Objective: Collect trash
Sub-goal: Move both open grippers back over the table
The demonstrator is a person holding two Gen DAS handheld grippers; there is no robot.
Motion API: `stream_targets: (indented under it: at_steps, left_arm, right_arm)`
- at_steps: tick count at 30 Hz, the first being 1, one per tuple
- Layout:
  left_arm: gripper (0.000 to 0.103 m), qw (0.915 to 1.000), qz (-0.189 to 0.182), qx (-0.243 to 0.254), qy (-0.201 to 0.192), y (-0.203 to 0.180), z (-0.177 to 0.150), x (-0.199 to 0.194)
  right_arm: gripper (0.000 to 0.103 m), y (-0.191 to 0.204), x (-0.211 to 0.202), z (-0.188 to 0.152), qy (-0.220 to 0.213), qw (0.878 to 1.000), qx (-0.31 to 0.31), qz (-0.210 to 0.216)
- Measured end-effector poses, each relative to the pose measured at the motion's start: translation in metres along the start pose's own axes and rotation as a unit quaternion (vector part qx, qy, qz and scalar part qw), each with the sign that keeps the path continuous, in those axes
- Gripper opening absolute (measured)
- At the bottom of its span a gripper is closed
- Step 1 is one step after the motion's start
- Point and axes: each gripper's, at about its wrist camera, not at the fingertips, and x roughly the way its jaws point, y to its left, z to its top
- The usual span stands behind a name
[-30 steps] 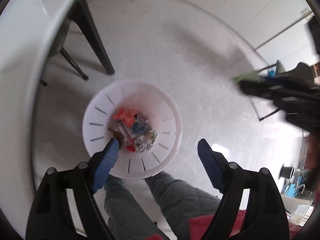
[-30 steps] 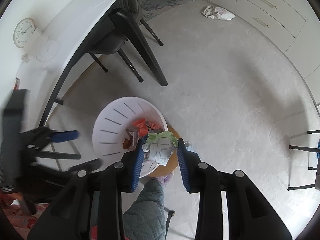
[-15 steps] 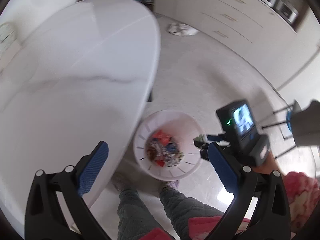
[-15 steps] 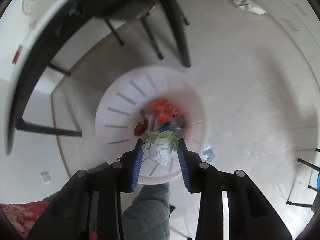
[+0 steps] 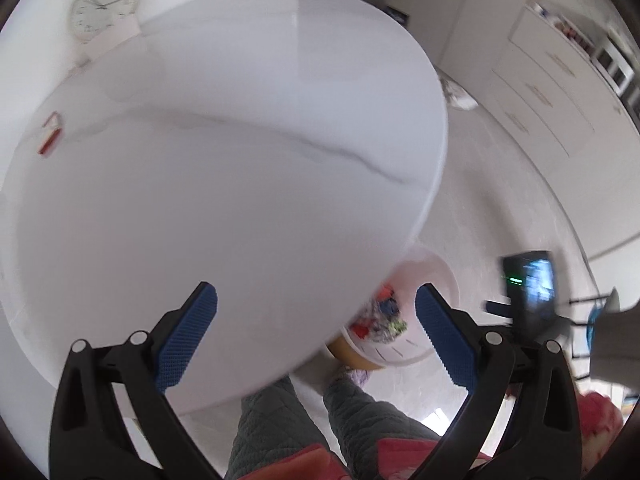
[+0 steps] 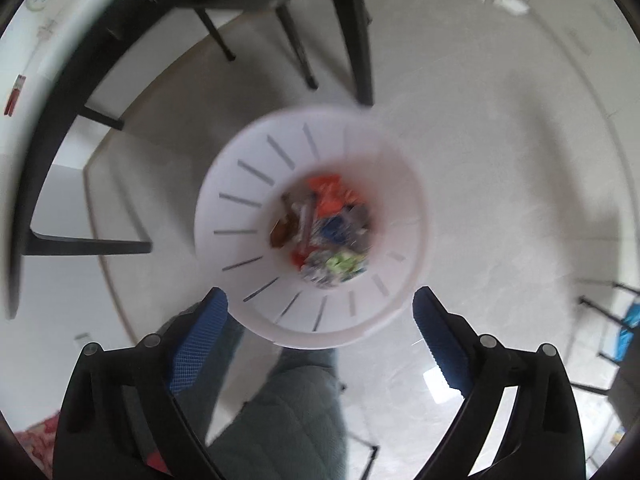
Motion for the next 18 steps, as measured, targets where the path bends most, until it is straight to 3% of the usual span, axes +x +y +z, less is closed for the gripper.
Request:
stream_targets:
  at_steps: [5, 9, 18]
  left_arm:
    - [0.095, 0.9989, 0.013, -0.024, -0.039, 0.033, 0.022, -0.03]
    - [0.095, 0.9955, 0.034, -0.024, -0.085, 0.053, 0.045, -0.064]
    - [0.095, 0.9801, 0.069, -0.055, -0.178, 0.108, 0.102, -0.154]
  right_arm:
    - [0.1, 0.028, -0.088, 0.031, -0.058, 0.998, 0.01, 0.013]
    - [0.1, 0.075, -0.169, 0.063, -0.142, 0.989, -0.029, 0.021]
    - [0.1, 0.16, -0.326, 0.112, -0.313, 0.946, -0.064, 0.055]
